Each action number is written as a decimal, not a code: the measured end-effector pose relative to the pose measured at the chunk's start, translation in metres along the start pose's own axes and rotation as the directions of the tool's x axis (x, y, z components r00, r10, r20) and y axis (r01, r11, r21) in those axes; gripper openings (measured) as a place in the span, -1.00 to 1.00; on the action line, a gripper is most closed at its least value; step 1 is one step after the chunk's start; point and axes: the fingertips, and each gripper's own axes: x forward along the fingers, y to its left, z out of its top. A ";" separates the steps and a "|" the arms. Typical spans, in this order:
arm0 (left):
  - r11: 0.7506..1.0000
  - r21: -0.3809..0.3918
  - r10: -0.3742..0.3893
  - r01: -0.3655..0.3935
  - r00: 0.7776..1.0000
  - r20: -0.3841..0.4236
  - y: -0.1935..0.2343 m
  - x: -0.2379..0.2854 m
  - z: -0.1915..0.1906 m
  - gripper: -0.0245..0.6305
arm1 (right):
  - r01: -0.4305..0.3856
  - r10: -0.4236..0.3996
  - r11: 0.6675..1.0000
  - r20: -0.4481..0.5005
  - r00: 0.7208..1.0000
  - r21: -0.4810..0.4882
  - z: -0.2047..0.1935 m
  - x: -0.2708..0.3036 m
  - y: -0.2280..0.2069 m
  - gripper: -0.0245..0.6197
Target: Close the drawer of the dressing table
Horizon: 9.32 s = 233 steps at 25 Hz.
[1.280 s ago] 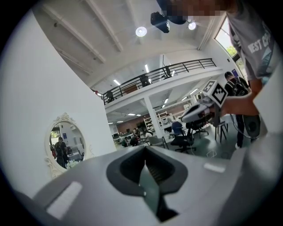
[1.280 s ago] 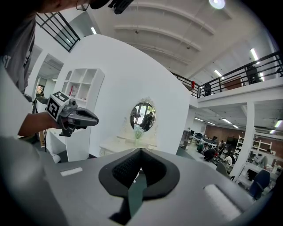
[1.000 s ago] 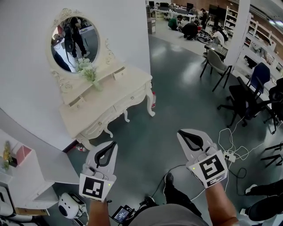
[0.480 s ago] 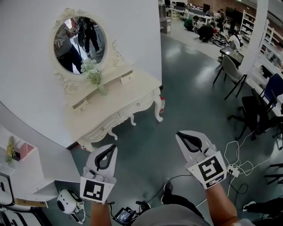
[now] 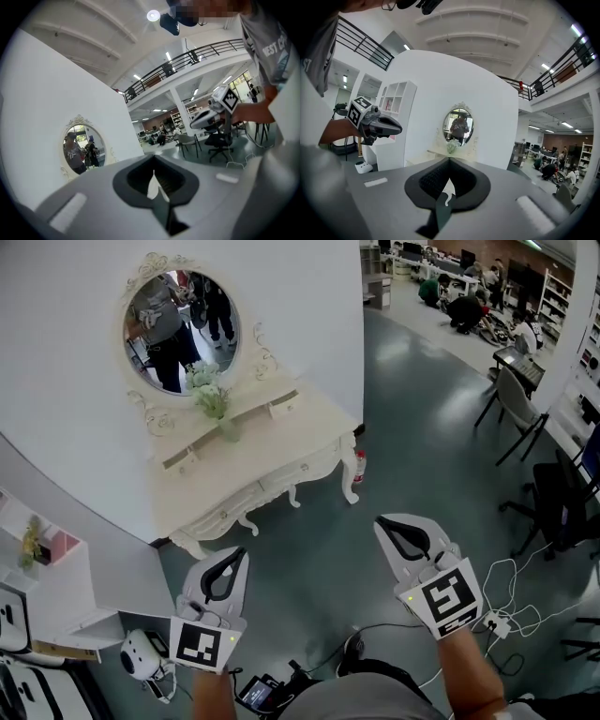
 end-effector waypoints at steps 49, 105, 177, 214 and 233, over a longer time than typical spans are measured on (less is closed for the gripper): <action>0.950 0.037 -0.313 0.311 0.942 0.125 0.161 0.200 -0.021 -0.92 | 0.316 -0.311 0.949 -0.140 0.940 0.015 0.027 0.156 -0.079 -0.92; 0.973 -0.077 0.201 -0.218 0.962 -0.184 0.321 0.399 -0.089 -0.92 | -0.331 0.331 0.944 -0.026 0.943 -0.008 0.003 0.557 -0.235 -0.92; 0.977 -0.167 0.078 -0.135 0.947 -0.311 0.337 0.537 -0.334 -0.92 | -0.318 0.293 0.948 -0.319 0.901 -0.029 -0.277 0.772 -0.191 -0.71; 0.970 -0.207 0.060 -0.132 0.945 -0.321 0.351 0.557 -0.362 -0.92 | -0.295 0.262 0.954 -0.332 0.906 -0.053 -0.282 0.808 -0.193 -0.72; 0.971 -0.198 0.064 -0.135 0.943 -0.327 0.353 0.542 -0.357 -0.92 | -0.317 0.269 0.944 -0.351 0.897 -0.088 -0.275 0.837 -0.194 -0.71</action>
